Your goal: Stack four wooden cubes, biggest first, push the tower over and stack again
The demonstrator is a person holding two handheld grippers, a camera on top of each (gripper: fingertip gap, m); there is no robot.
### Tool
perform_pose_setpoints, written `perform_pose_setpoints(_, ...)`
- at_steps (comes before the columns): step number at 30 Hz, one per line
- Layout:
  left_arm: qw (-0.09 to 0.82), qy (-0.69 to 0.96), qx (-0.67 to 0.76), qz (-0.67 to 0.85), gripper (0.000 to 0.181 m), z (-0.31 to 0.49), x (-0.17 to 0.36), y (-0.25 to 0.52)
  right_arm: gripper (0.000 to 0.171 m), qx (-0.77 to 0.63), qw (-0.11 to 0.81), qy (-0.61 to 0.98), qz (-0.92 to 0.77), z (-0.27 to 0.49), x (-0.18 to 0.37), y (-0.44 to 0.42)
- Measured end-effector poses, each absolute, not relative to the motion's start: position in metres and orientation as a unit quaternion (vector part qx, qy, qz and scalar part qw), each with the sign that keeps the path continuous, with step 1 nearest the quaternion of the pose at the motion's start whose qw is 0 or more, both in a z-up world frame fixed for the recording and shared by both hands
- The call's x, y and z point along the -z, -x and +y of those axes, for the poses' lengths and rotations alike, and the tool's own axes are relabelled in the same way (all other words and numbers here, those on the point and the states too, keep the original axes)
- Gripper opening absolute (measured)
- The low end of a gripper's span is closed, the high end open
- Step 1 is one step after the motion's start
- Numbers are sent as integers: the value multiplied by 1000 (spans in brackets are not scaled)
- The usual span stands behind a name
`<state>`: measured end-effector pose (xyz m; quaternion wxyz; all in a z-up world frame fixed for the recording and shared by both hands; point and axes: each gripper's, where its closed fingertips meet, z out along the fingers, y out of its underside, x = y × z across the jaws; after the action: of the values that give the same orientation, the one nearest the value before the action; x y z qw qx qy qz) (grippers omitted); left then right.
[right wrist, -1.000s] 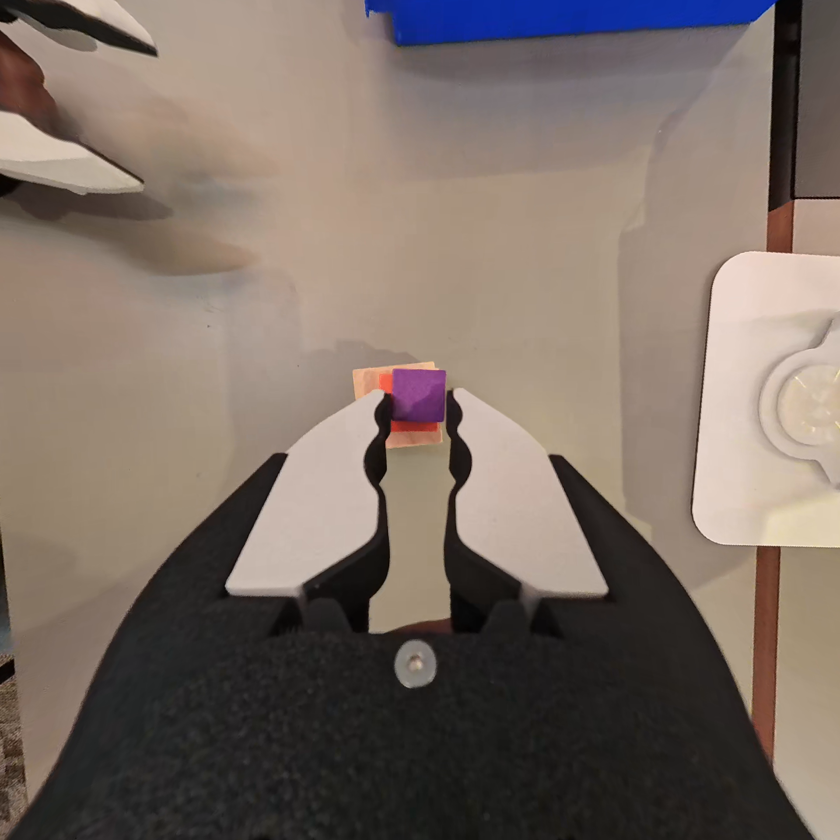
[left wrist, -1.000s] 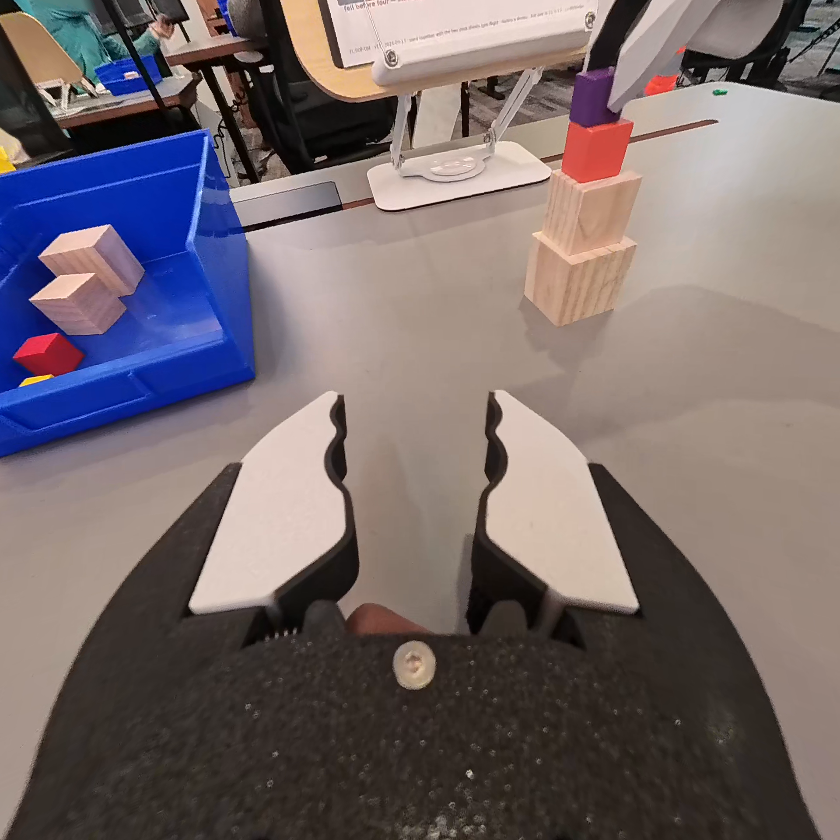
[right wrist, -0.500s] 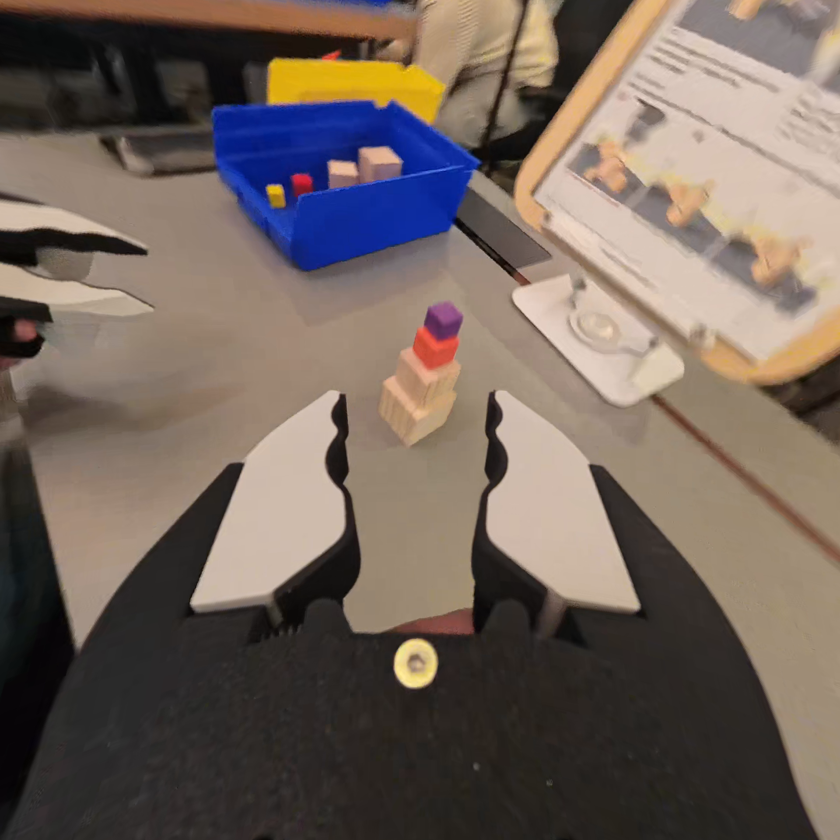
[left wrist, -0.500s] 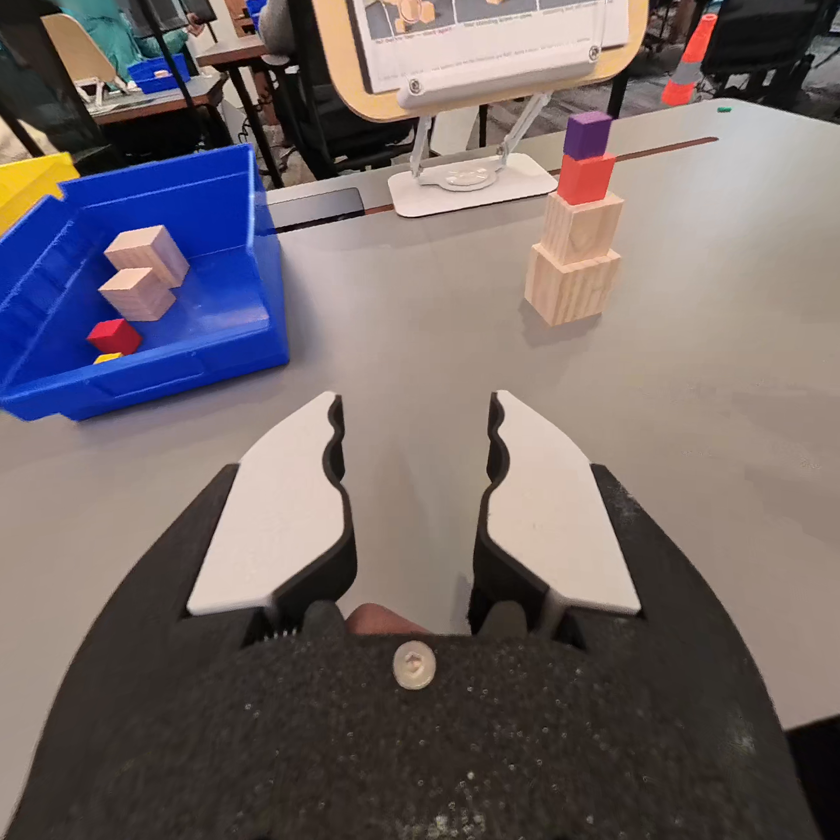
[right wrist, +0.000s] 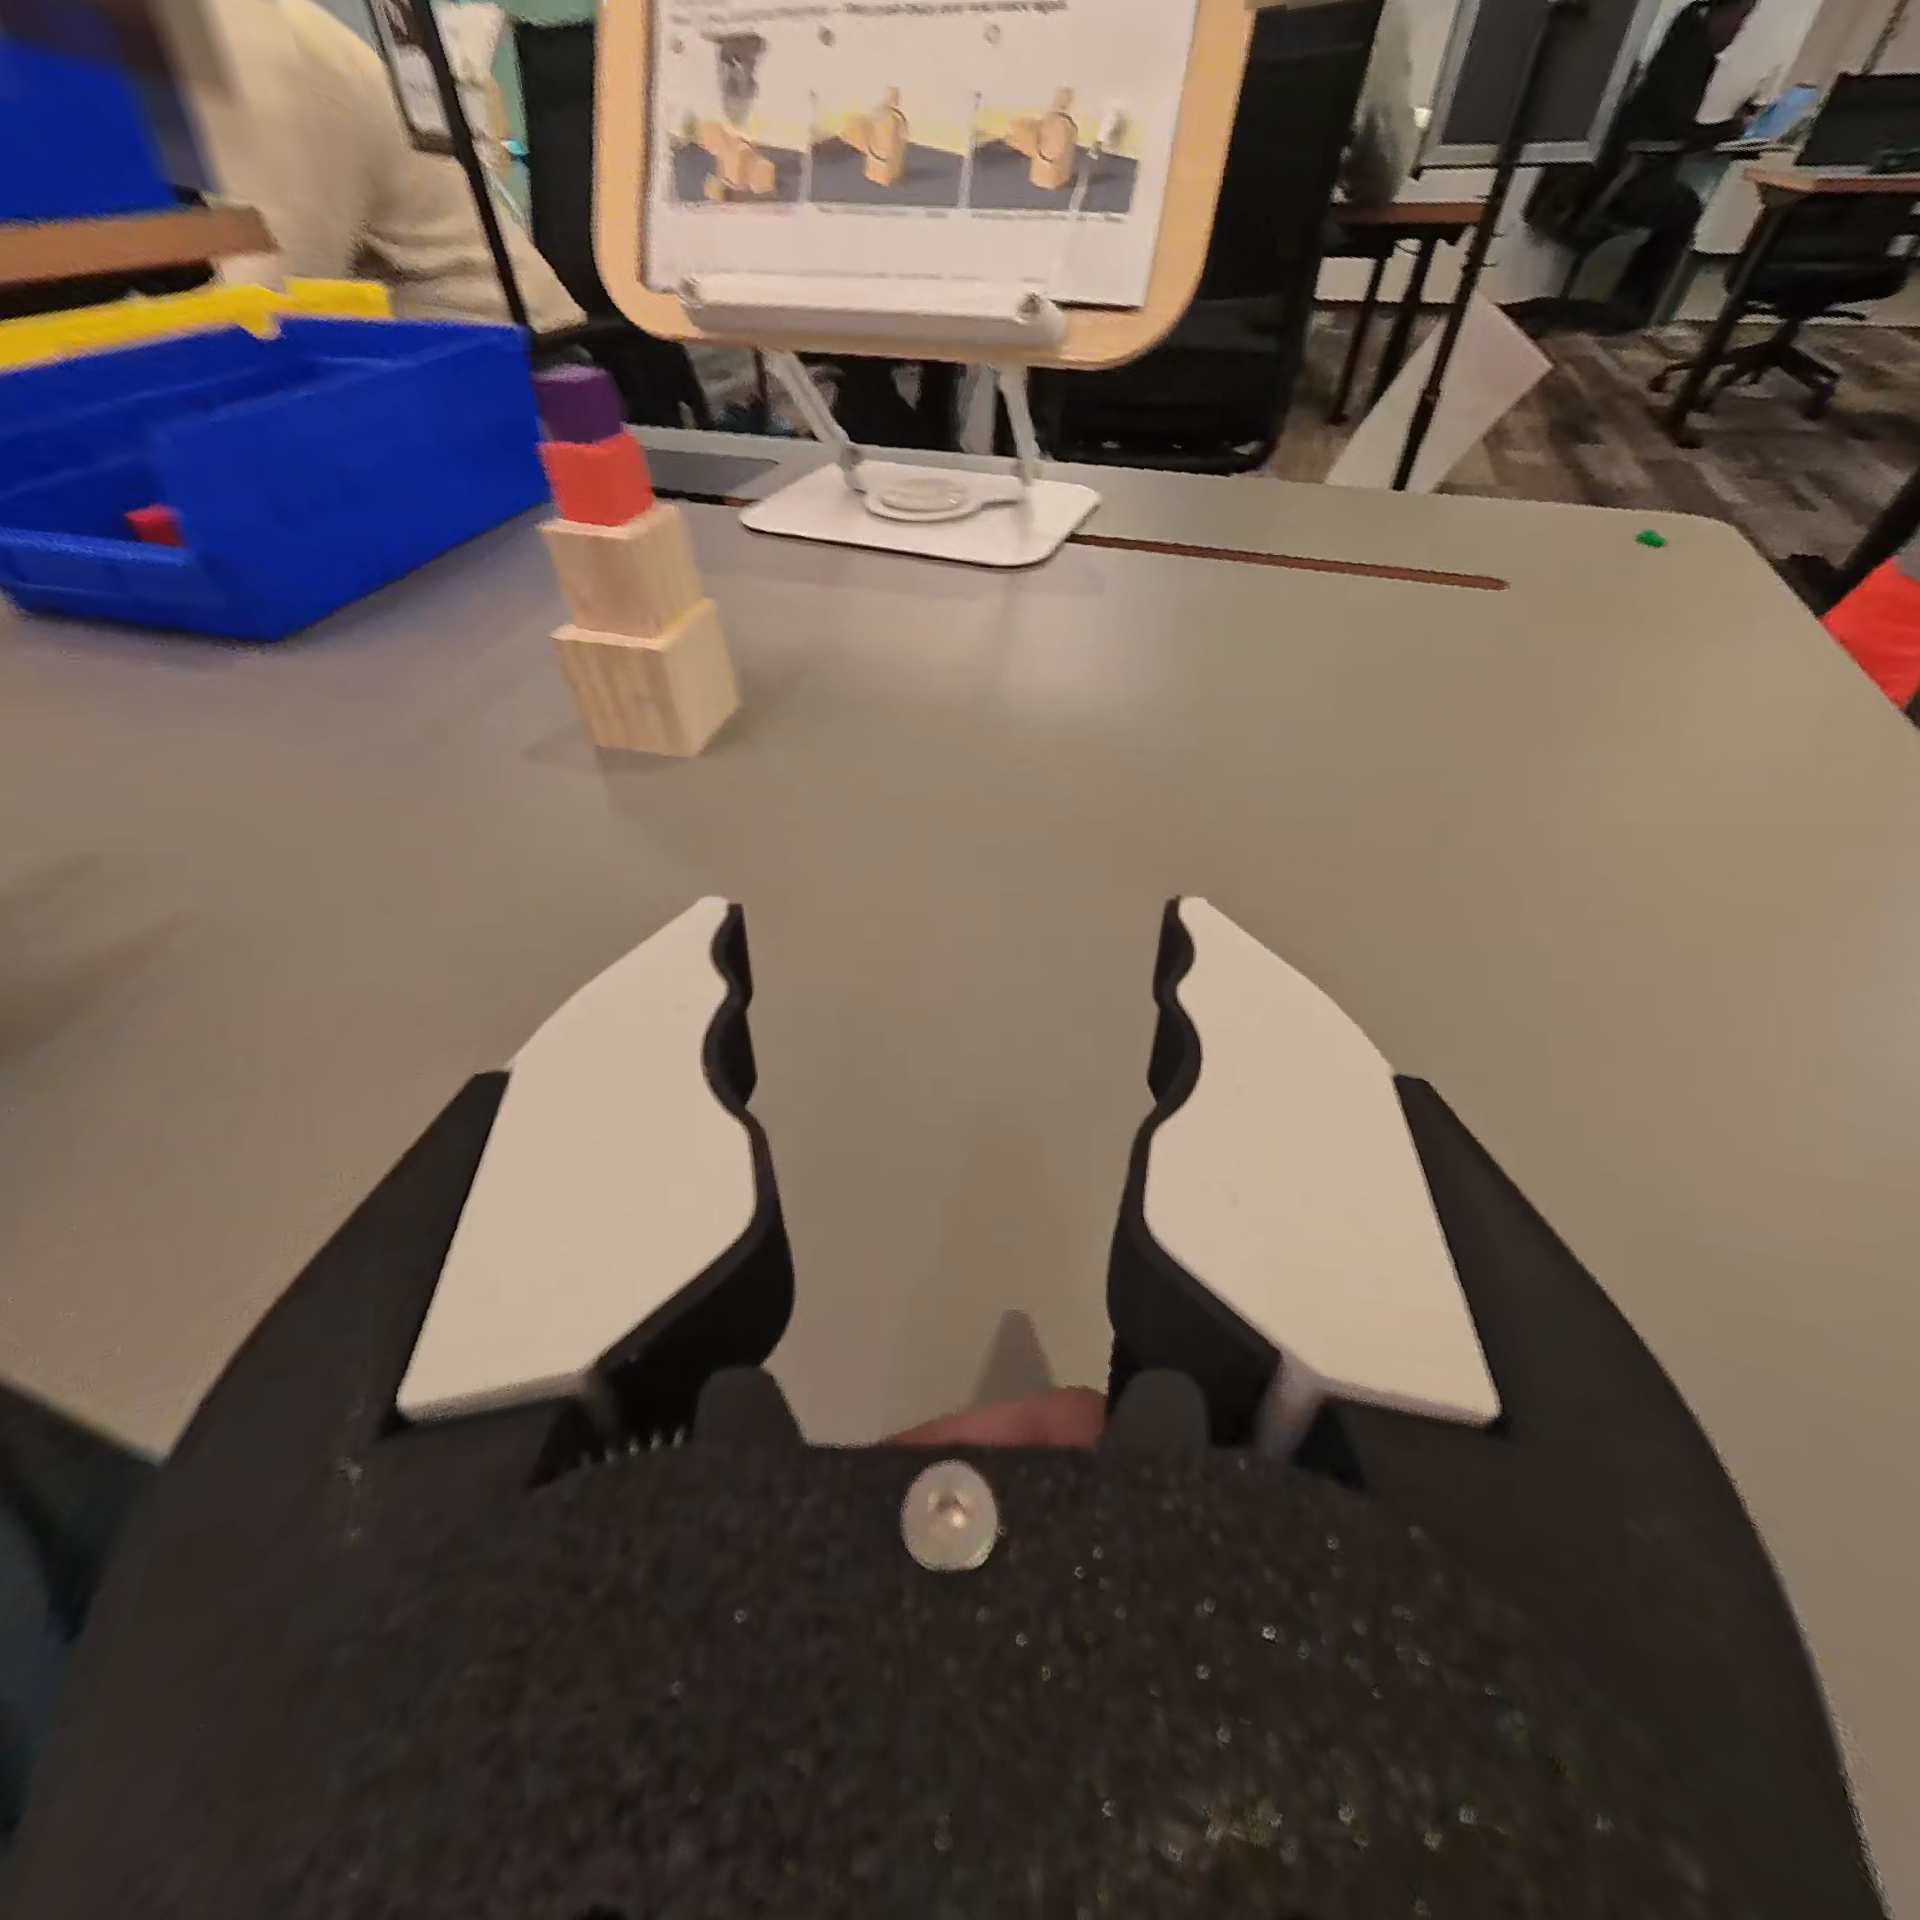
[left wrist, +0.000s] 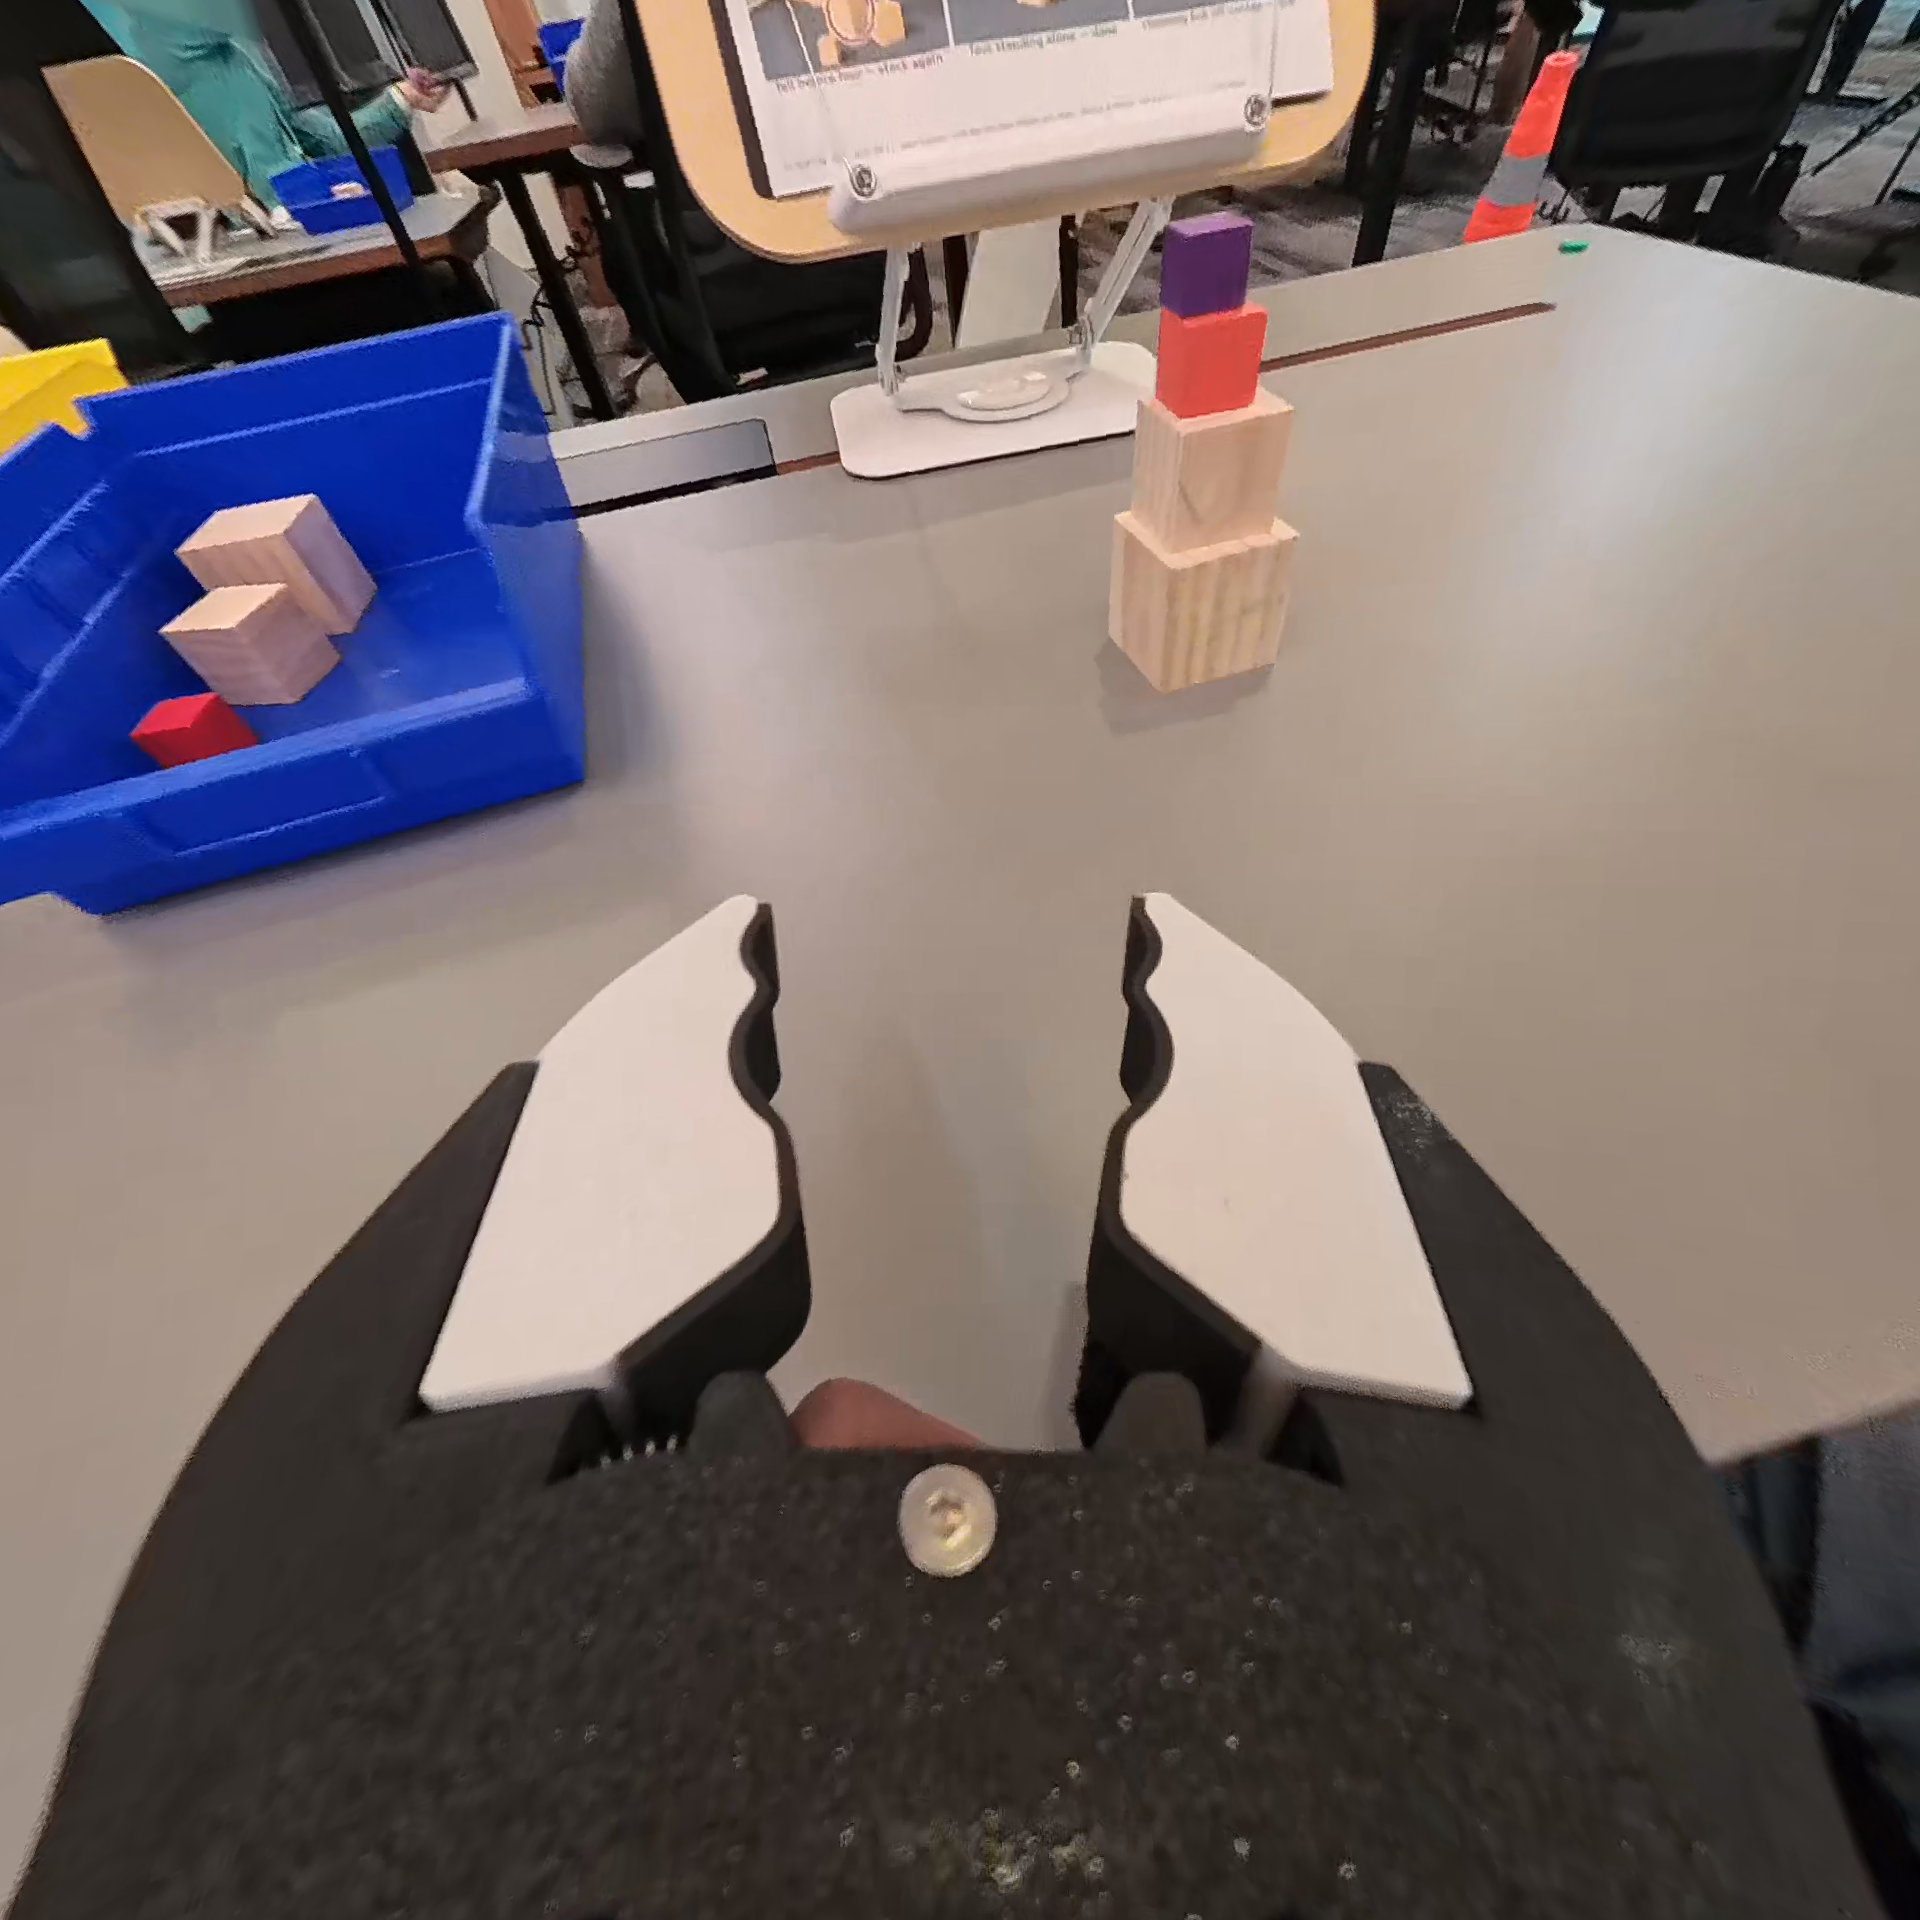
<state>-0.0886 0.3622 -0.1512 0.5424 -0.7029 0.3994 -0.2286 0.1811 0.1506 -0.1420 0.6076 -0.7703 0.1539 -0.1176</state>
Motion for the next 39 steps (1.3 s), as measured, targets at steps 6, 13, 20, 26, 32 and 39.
perform_pose_setpoints(6,555,704,225,380,64,412,140,34,75,138,559,802,160,210,149,-233)
perform_pose_setpoints(13,542,728,243,342,64,437,147,8,75,102,561,799,193,233,153,-235)
perform_pose_setpoints(20,562,709,241,353,62,425,148,15,70,93,587,788,159,230,136,-206)
perform_pose_setpoints(26,562,712,230,353,62,418,147,32,69,71,589,793,140,236,133,-193)
perform_pose_setpoints(32,559,710,225,363,59,415,149,35,66,59,581,800,138,234,140,-193)
perform_pose_setpoints(39,551,706,222,386,54,406,154,27,64,68,580,801,131,233,139,-194)
